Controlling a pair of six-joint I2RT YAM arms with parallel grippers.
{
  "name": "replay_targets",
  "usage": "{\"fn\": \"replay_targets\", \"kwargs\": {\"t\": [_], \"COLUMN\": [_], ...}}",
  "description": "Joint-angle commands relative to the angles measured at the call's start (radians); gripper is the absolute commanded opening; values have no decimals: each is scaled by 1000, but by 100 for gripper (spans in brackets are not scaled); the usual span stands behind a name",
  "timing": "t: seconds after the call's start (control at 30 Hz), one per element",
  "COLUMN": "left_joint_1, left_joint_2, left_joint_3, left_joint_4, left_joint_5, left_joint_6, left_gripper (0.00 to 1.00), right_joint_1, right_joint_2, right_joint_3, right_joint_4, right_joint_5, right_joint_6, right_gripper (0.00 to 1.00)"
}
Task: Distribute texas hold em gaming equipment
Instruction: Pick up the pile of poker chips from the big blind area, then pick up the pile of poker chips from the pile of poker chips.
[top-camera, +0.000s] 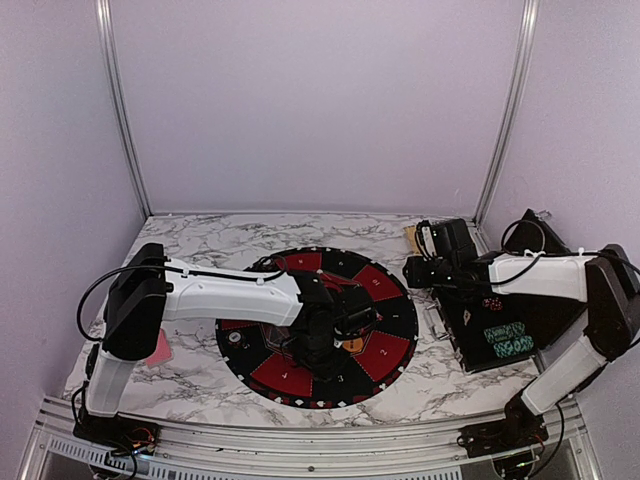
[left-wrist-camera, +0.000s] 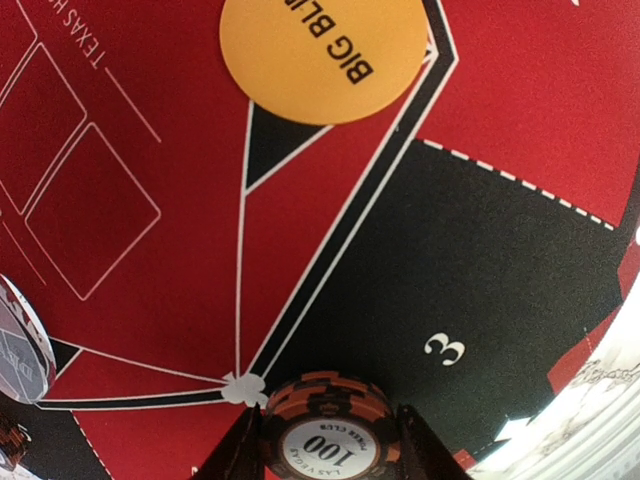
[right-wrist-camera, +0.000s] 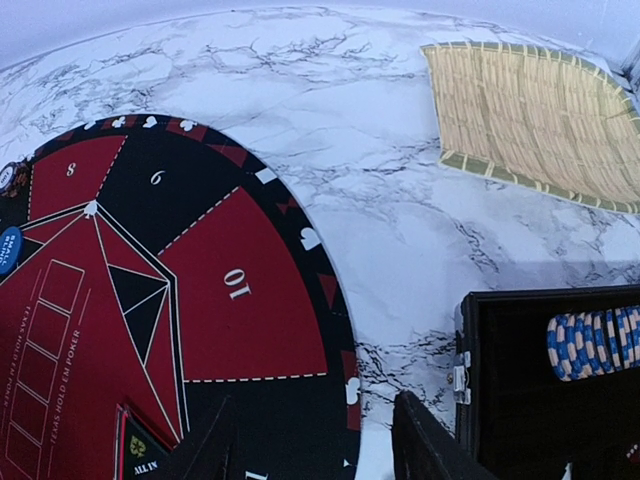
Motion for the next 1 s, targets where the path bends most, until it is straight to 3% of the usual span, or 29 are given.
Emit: {"fn": "replay_targets", "kwargs": {"t": [0.0, 0.17, 0.37, 0.6, 0.73, 0.97], "left_joint_1": [-5, -5, -3, 47, 133, 387], "left_joint_2": [-28, -31, -59, -160, -236, -377], "left_joint_3": [-13, -13, 3, -1, -34, -160], "left_joint_4": [3, 7, 6, 5, 4, 3], "left_joint_5": [-1, -6, -23, -57, -77, -81], "left_joint_6": [-10, -11, -7, -10, -5, 27], "left_gripper": [45, 58, 65, 66, 66, 65], "right_joint_1": [-9, -9, -9, -9, -9, -9], "right_joint_2": [-30, -28, -21, -10, 10, 46], "right_joint_3": [1, 3, 15, 42, 63, 98], "right_joint_4": [17, 18, 9, -6, -8, -13], "right_joint_5": [-15, -16, -21, -21, -33, -66], "right_joint_6": [8, 7, 2, -10, -12, -17], "right_gripper": [51, 51, 51, 51, 51, 51]}}
